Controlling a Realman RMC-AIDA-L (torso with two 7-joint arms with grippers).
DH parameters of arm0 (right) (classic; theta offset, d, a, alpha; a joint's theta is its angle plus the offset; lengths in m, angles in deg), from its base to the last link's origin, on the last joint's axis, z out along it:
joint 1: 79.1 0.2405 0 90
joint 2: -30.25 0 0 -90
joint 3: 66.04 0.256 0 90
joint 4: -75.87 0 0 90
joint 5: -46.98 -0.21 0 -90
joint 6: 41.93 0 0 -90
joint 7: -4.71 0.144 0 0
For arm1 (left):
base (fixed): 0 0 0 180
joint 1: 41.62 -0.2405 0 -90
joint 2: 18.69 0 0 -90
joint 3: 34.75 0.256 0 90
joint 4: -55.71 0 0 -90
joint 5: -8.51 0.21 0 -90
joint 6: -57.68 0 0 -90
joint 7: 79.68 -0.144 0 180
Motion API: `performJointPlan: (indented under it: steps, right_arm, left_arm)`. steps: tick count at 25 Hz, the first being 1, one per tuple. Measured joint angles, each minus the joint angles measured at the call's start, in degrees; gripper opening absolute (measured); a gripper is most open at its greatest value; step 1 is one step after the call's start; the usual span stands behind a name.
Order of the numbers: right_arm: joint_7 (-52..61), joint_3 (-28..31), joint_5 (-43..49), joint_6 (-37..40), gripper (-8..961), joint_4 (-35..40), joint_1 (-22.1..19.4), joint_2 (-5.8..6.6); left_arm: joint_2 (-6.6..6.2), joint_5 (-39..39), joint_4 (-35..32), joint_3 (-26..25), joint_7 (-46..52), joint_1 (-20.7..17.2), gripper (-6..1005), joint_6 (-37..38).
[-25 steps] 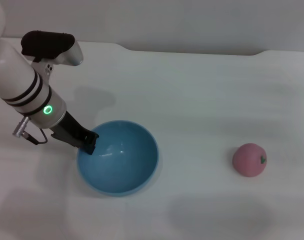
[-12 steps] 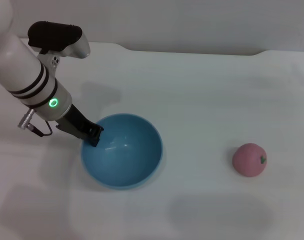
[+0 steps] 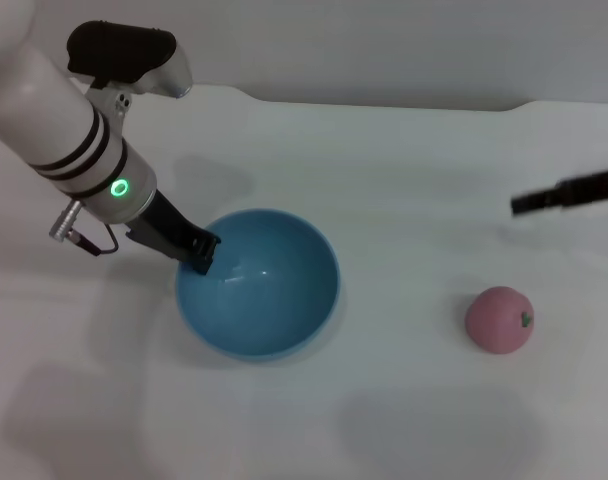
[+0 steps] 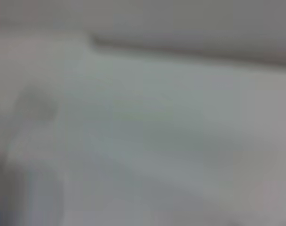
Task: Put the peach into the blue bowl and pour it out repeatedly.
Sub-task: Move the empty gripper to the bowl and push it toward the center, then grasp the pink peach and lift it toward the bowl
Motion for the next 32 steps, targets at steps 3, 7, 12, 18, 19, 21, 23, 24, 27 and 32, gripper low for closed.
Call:
performJointPlan:
  steps: [3,7,12,18,19,21,23,24,27,32]
  right_arm:
    - [3.8,-7.6,2.3,0.9,639,0.3,0.6,-0.74]
    - [4.9,-11.7,2.6,2.7,638,0.5,0.8,-1.57]
    - [4.9,-11.9,2.7,4.8,636,0.9,0.9,-2.62]
    - [4.6,-17.2,3.0,4.7,635,0.5,0.7,-4.08]
    - [4.5,-19.2,3.0,4.5,634,0.1,0.7,-4.35]
    - [4.5,-19.8,3.0,4.1,634,-0.3,0.8,-4.44]
    - [4.7,-20.7,3.0,3.3,633,-1.1,1.1,-4.51]
    - [4.8,-21.0,3.0,3.1,633,-1.2,1.1,-4.51]
    - [4.8,-22.0,3.1,2.9,632,-1.0,0.8,-4.52]
    - [4.3,-21.9,3.0,2.6,605,-0.1,-0.1,-4.4]
  left_arm:
    - [0.04,0.0,-0.9,0.3,0.0,-0.1,0,-0.3]
    - [0.08,-0.4,-1.3,0.4,0.0,-0.2,0,-0.5]
    - [0.09,-0.9,-1.4,0.7,0.0,0.0,-1,-0.5]
    - [0.09,-1.4,-1.5,1.6,-0.1,0.2,-1,-0.9]
    - [0.08,-1.4,-1.5,1.6,-0.2,0.2,0,-1.0]
    - [0.09,-1.6,-1.6,1.6,-0.4,0.3,0,-1.0]
    - [0.09,-2.0,-1.8,1.6,-0.9,0.3,0,-1.1]
    - [0.09,-2.2,-1.9,1.6,-1.0,0.3,0,-1.1]
    - [0.09,-2.4,-2.1,1.6,-1.2,0.3,0,-1.1]
    - [0.09,-2.9,-2.3,1.6,-1.4,0.4,-1,-0.8]
